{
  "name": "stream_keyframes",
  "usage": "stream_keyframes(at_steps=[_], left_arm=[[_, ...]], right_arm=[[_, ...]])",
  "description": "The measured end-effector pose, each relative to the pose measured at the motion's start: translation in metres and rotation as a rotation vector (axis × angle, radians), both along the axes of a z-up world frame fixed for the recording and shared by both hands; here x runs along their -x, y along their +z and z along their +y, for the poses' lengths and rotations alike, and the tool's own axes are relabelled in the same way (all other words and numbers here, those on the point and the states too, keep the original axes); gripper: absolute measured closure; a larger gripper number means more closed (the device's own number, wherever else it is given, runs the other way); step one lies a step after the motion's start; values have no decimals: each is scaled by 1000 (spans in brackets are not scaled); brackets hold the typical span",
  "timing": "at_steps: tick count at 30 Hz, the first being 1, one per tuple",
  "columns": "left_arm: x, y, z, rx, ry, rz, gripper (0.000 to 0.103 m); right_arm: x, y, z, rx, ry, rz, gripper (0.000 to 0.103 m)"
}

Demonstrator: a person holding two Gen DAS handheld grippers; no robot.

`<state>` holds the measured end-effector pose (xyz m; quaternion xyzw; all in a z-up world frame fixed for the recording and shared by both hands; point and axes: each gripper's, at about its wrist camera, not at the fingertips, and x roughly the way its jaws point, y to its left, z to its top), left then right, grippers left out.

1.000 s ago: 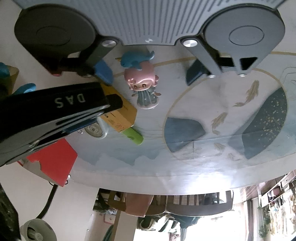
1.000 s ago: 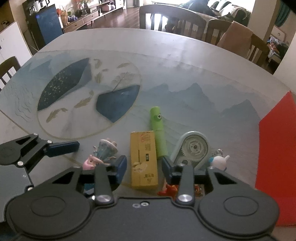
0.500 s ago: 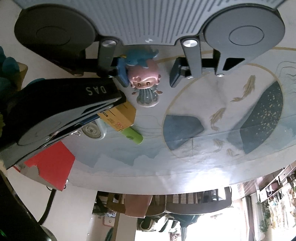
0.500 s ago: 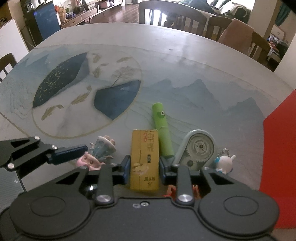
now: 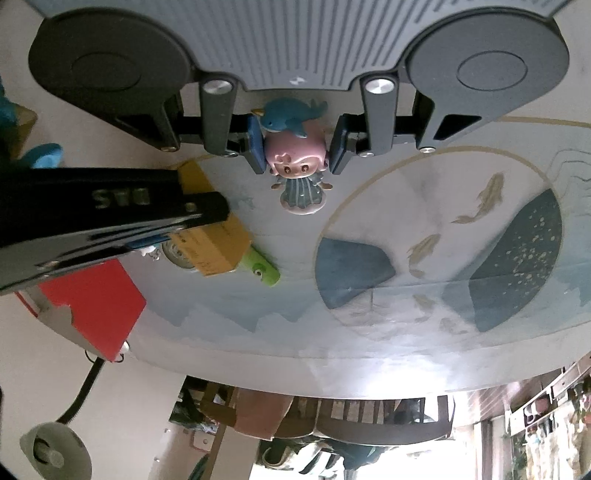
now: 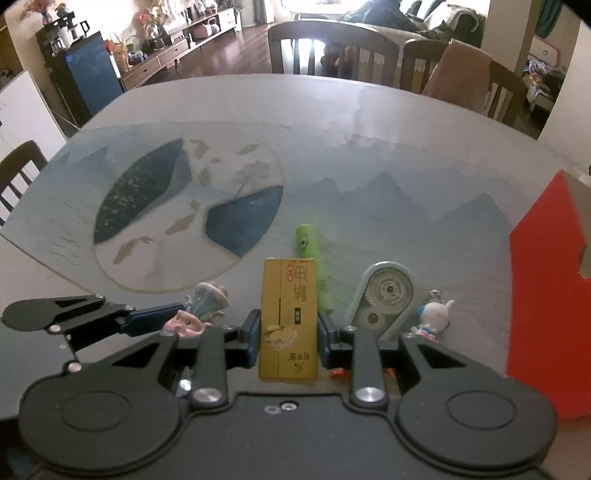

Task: Organize rigid objects
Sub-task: 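Grasp the yellow box with the right tool while the left tool grasps the pink pig figure, then carry the yellow box and pink pig figure with both tools into the box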

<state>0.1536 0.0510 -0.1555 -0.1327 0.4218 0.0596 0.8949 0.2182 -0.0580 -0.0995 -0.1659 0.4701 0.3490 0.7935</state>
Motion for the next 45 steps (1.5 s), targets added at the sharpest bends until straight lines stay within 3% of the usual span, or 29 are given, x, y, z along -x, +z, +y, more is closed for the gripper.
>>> stream_keyframes(at_steps=[11, 25, 34, 45], left_arm=[[10, 26, 5, 36, 17, -18, 67], [8, 67, -14, 13, -4, -31, 67], [-8, 94, -47, 23, -41, -49, 67], [-56, 124, -112, 12, -136, -94, 67]], right_arm=[[13, 46, -27, -48, 7, -25, 74], [8, 96, -89, -92, -31, -88, 74], [-9, 112, -138, -121, -80, -118, 74], [-46, 117, -205, -141, -160, -147, 74]])
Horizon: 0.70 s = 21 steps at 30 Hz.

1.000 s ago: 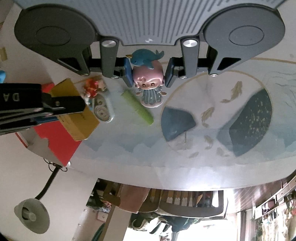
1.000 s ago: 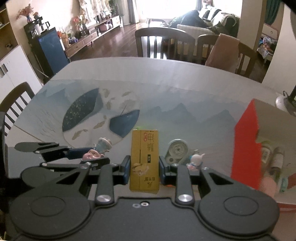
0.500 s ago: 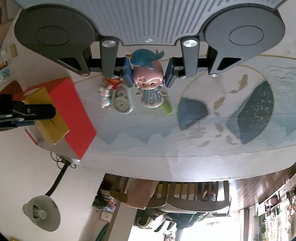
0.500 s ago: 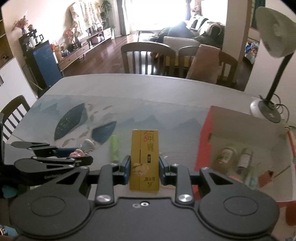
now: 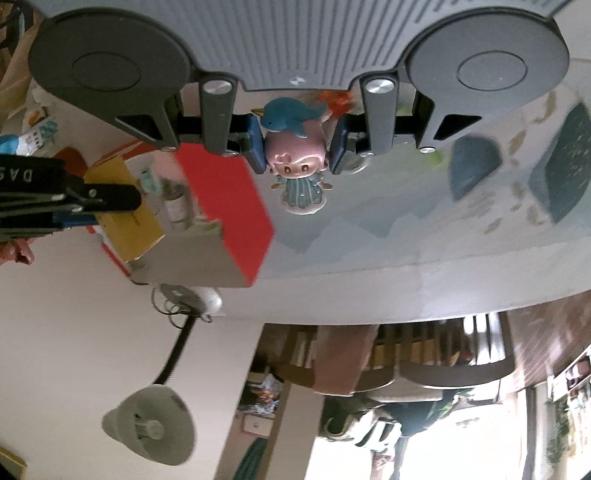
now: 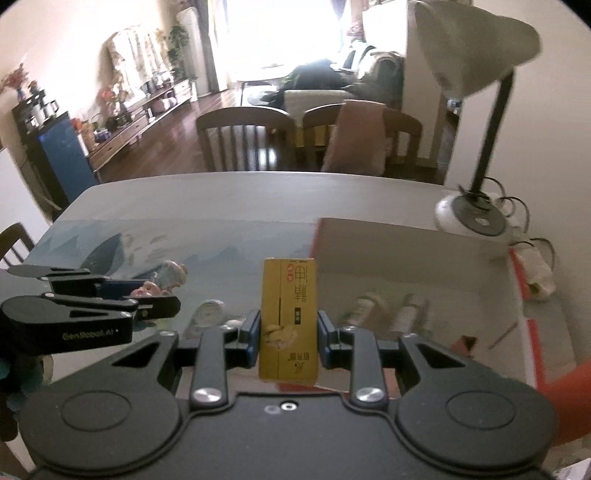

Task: Organize rigid objects
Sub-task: 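Carry the yellow box and pink pig figure with both tools into the box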

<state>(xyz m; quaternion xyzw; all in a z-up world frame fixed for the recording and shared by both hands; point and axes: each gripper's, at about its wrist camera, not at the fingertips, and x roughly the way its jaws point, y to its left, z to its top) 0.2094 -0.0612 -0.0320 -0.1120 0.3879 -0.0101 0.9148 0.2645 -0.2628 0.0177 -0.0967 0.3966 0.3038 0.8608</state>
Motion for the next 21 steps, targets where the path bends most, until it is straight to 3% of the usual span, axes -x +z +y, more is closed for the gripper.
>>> stream_keyframes(at_steps=[9, 21], left_arm=[[-52, 8, -61, -32, -85, -2, 67], [-118, -10, -120, -76, -175, 47, 67]], right_arm=[[-38, -10, -53, 4, -72, 5, 74], [-87, -38, -102, 64, -182, 20, 74]])
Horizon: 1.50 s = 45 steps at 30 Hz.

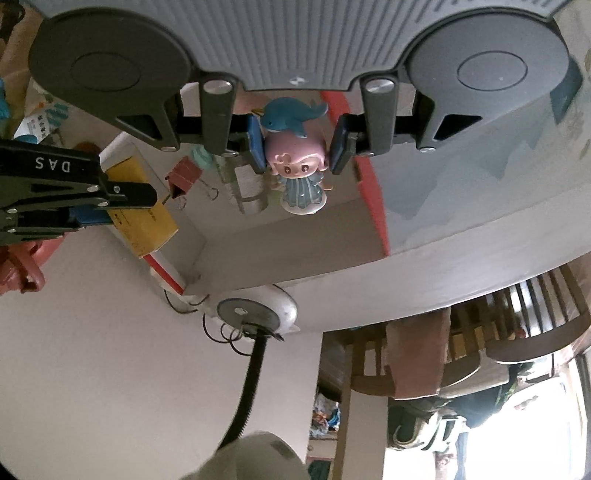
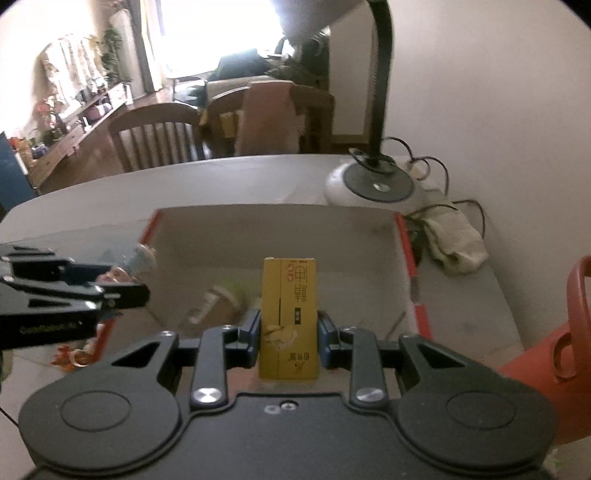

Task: Organize rigid objects
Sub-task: 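Carry the yellow box and pink pig figure with both tools into the box, then open both tools to release the yellow box and pig figure in the box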

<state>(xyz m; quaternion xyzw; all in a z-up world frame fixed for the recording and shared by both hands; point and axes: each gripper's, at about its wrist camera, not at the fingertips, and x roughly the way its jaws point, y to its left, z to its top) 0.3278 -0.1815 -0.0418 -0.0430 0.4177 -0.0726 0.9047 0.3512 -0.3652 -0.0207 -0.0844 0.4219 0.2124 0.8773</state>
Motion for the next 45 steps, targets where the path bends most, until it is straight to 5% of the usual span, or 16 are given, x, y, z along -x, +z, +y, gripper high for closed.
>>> stream_keyframes(at_steps=[21, 45], left_arm=[[-103, -51, -59, -99, -93, 86, 67], [-118, -75, -71, -131, -96, 163, 66]], right_arm=[[-29, -55, -4, 58, -3, 122, 74], [-32, -67, -1, 77, -12, 134, 69]])
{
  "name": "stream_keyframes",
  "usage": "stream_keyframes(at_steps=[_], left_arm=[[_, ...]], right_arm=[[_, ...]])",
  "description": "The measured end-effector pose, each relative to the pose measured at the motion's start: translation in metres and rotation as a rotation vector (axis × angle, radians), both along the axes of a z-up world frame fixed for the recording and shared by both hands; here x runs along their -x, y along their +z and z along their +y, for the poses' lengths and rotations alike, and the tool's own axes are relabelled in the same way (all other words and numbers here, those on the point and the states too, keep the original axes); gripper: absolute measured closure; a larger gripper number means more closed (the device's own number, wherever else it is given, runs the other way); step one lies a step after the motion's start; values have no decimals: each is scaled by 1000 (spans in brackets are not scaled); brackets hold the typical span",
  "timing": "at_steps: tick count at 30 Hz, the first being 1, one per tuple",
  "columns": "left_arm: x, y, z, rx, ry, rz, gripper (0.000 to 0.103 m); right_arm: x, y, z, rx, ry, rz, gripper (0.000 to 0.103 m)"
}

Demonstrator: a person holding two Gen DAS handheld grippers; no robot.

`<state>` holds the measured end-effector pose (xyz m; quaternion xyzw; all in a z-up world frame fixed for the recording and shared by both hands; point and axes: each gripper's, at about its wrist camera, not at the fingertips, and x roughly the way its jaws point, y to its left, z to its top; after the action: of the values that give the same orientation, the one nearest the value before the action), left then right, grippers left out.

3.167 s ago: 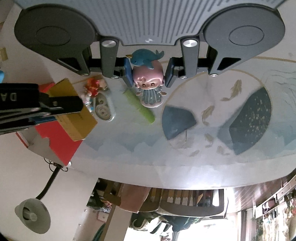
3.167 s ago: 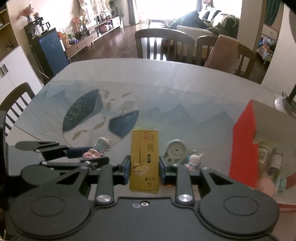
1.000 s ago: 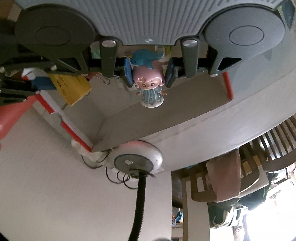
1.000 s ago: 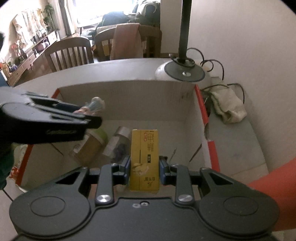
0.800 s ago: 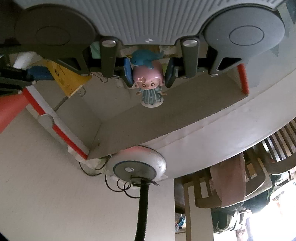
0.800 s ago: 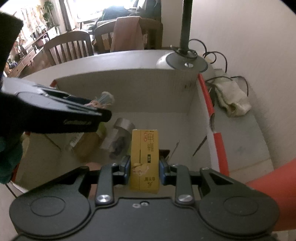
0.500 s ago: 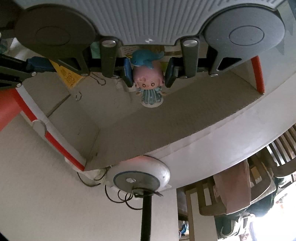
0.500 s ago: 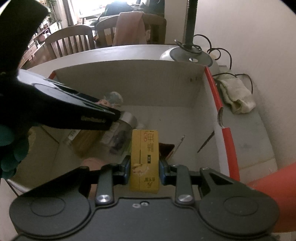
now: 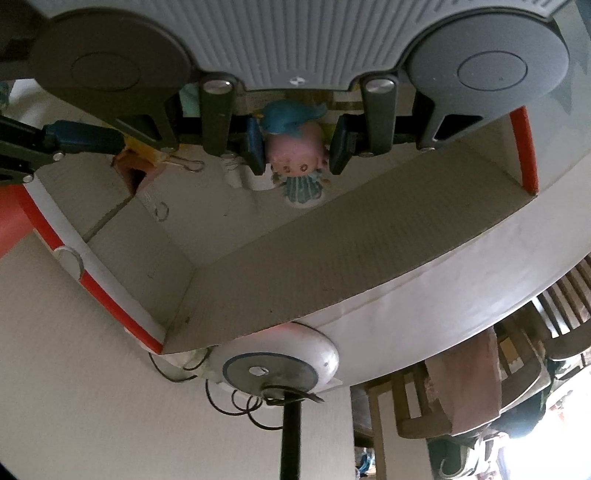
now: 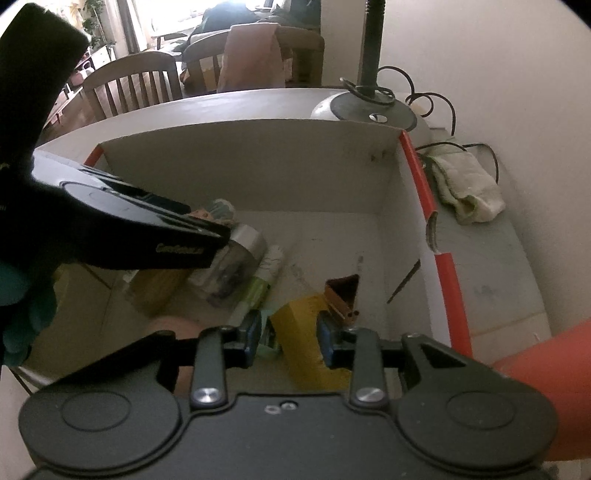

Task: Organize rigid objects
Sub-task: 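Open both tools to release the yellow box and pig figure in the box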

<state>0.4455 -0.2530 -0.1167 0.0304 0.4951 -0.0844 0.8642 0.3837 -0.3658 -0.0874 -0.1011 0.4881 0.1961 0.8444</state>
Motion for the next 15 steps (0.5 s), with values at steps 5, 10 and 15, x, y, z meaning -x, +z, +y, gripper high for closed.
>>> stream_keyframes(at_steps=[5, 10, 15], left_arm=[[3, 3, 2, 5, 12, 2, 65], [9, 7, 4, 12, 16, -6, 56], [17, 16, 5, 26, 11, -28, 54]], right_arm=[[3, 4, 0, -4, -1, 1, 62], [4, 8, 0, -7, -9, -7, 58], [8, 14, 0, -12, -14, -15, 55]])
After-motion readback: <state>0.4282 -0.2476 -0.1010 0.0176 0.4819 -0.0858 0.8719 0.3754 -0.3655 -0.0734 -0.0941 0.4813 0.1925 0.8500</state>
